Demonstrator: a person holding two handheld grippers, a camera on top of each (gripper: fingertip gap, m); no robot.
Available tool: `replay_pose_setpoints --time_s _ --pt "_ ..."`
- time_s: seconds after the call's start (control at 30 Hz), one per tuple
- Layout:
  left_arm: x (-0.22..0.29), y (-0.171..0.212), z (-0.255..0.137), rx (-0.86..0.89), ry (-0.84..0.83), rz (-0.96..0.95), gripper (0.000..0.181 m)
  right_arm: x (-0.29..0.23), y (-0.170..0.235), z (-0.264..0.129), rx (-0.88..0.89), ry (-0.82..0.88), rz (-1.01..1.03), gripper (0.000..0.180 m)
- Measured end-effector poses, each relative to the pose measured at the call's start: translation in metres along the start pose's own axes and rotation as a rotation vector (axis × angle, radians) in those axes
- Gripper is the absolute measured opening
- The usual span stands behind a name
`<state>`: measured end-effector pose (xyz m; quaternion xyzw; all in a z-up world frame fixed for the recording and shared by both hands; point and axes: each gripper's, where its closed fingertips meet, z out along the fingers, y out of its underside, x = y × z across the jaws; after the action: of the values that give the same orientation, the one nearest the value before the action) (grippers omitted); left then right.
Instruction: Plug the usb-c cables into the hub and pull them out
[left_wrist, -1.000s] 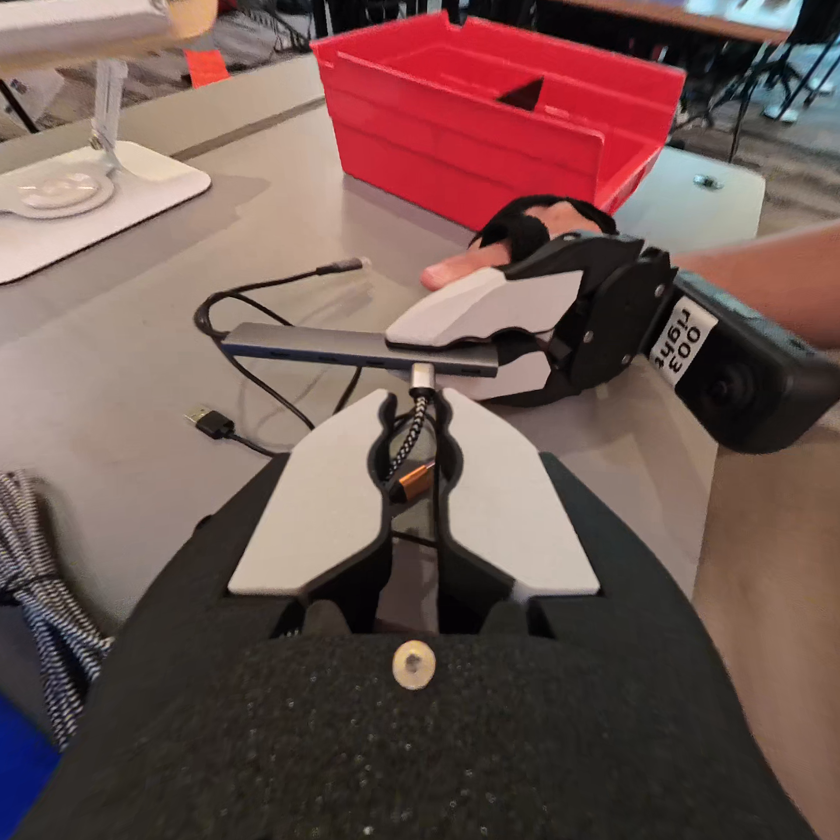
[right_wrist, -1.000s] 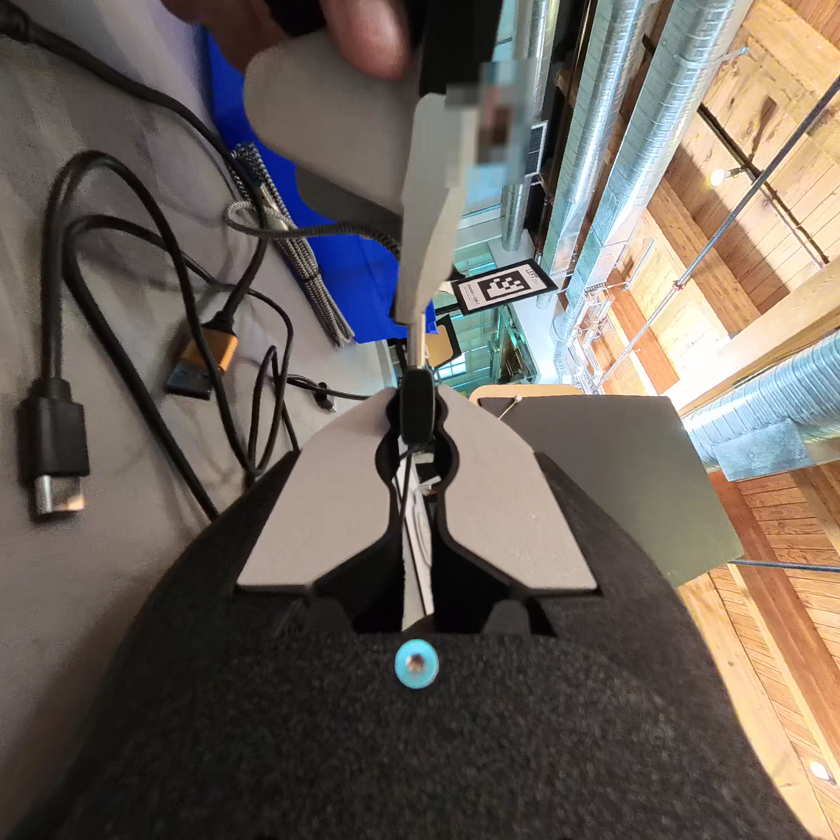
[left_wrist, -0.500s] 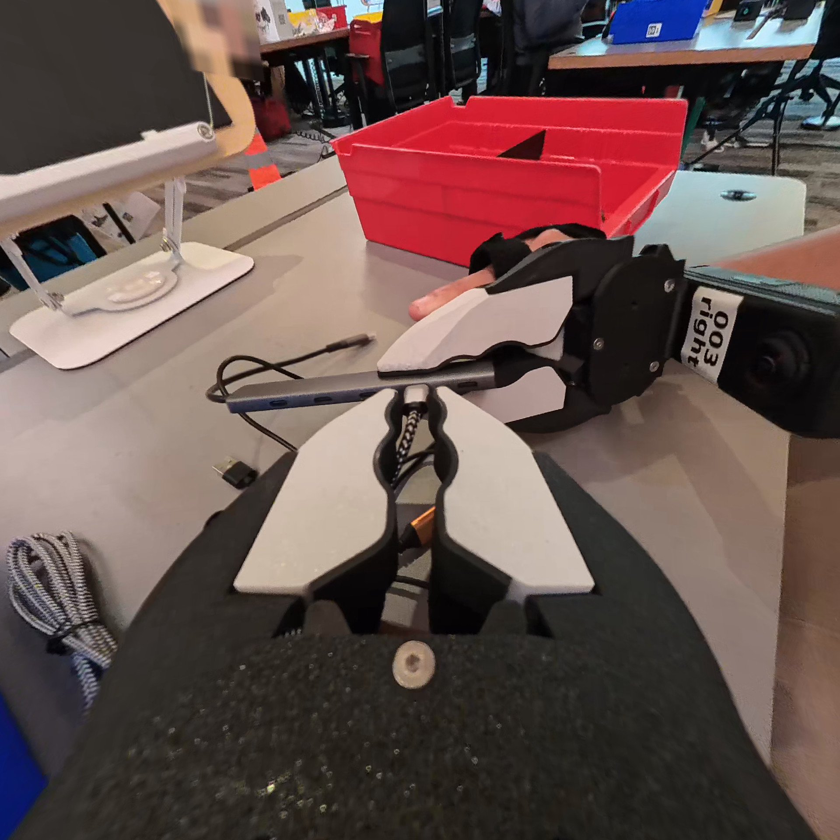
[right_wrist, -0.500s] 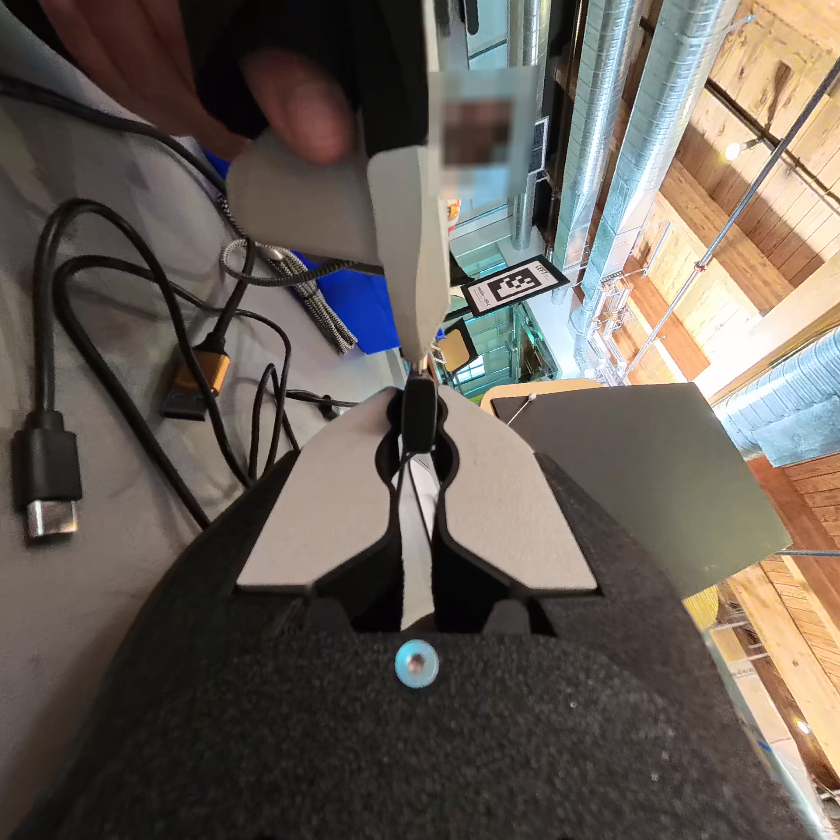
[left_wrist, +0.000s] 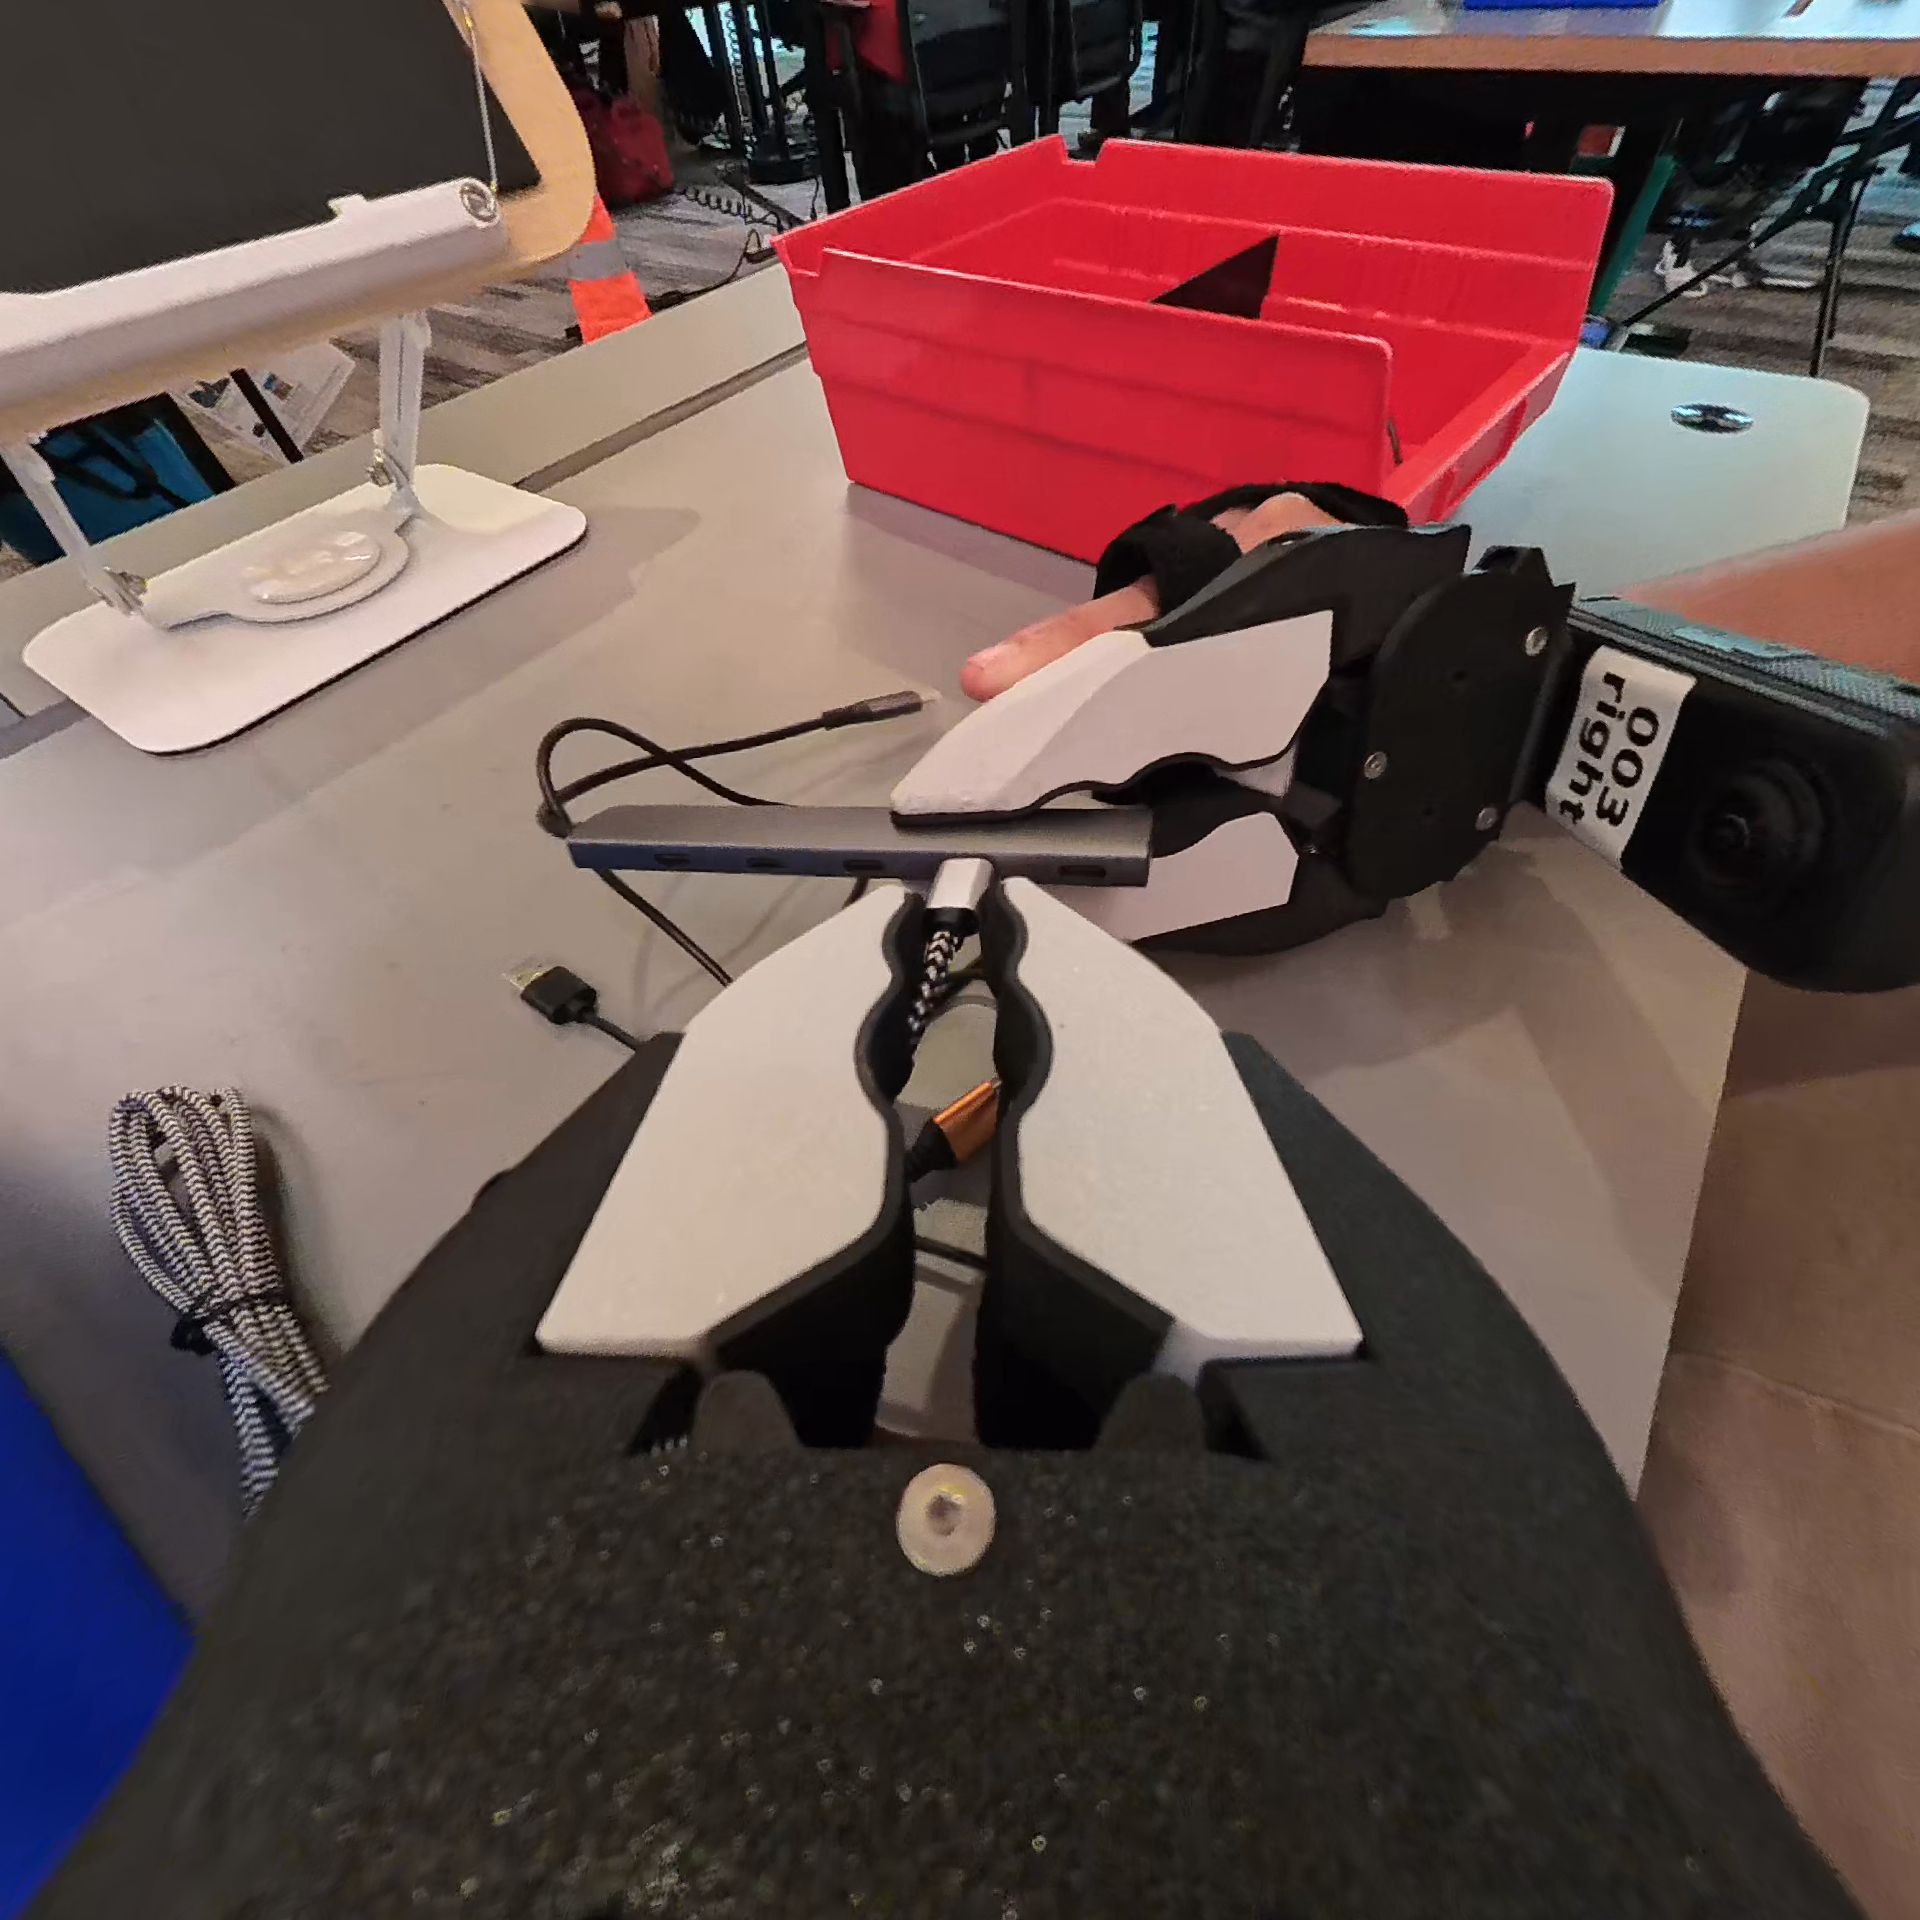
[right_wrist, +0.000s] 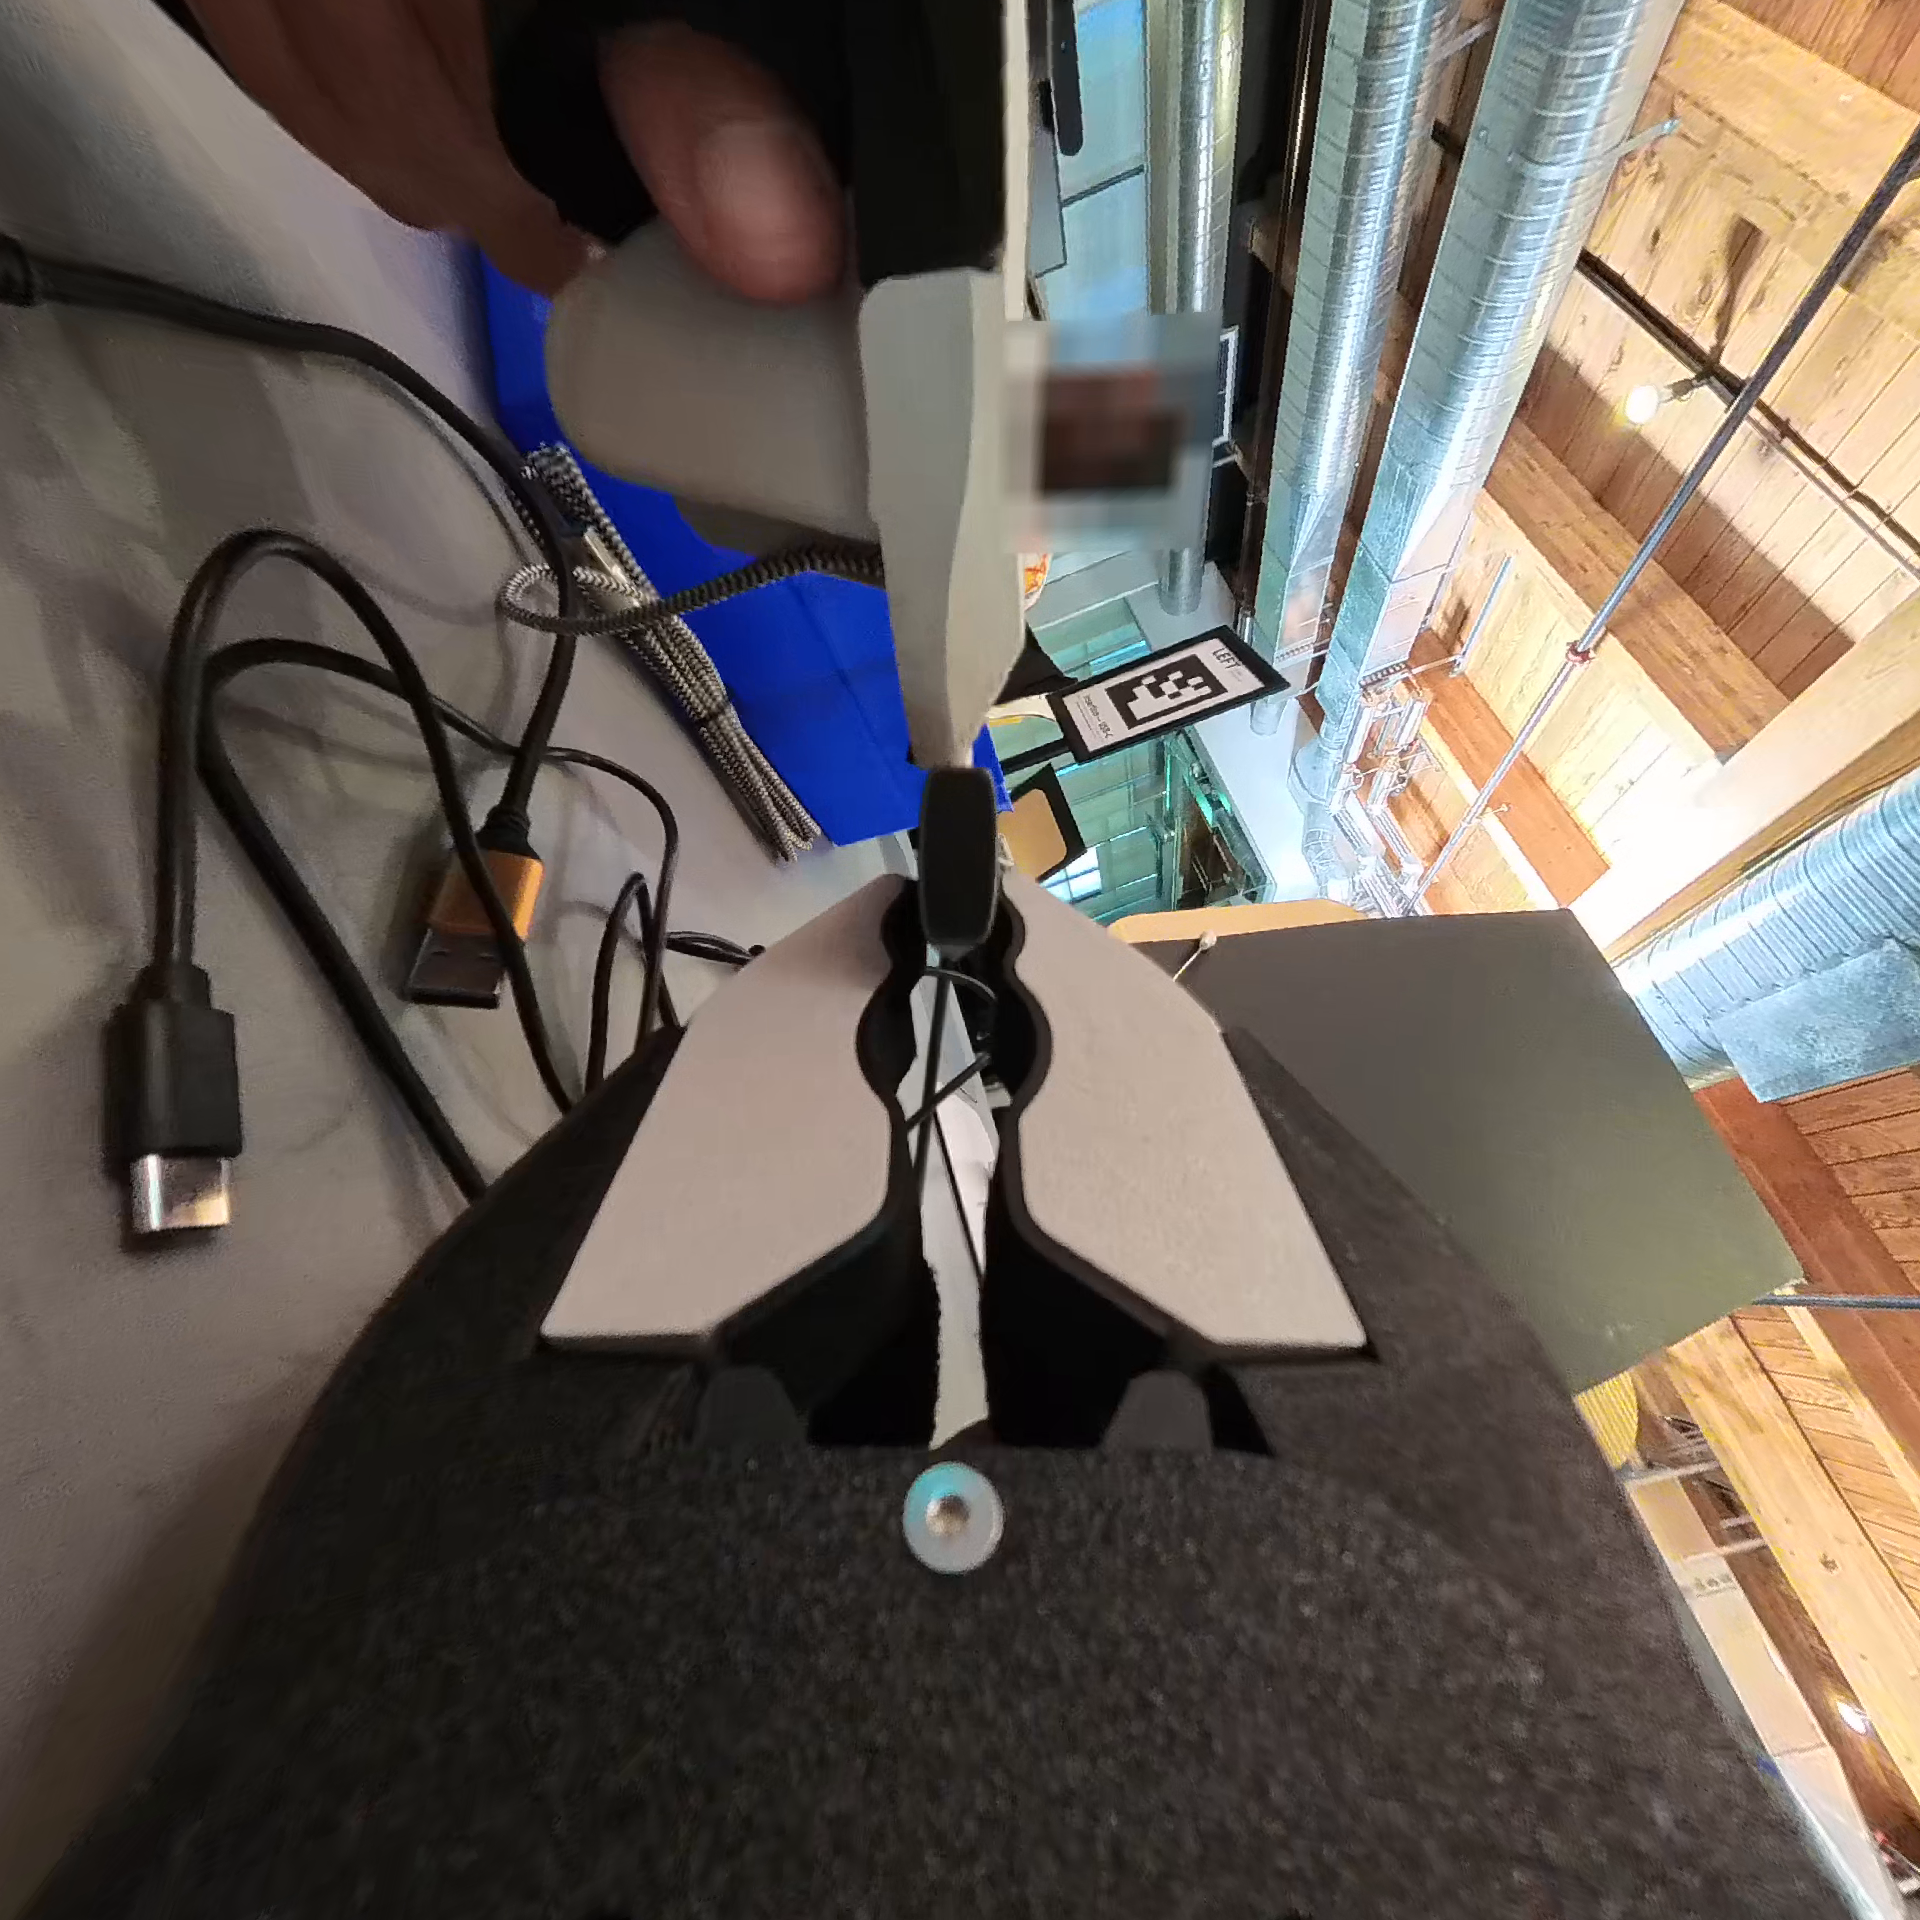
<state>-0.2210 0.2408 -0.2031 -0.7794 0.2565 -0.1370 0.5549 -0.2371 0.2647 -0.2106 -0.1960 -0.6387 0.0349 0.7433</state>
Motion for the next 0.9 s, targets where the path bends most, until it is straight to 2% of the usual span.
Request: replay_pose_setpoints --time_s 0.17,0.27,0.43,0.9 --pt "0.001 0.001 0.005 0.020 0.098 -0.068 0.011 0.000 0.002 0.001 -0.031 -0.018 0.030 0.010" --pt "-0.008 0.008 0.011 -0.062 -0.018 -0.013 0.010 -0.006 0.009 0.010 -0.153 -0.032 0.018 0.021" --pt "-0.009 0.013 0.024 -0.140 -0.128 0.030 0.010 -0.014 0.024 0.016 -0.261 -0.069 -0.016 0.011" --pt "-0.007 0.008 0.017 -0.115 -0.168 0.066 0.010 -0.007 0.021 0.016 -0.220 0.008 -0.034 0.011"
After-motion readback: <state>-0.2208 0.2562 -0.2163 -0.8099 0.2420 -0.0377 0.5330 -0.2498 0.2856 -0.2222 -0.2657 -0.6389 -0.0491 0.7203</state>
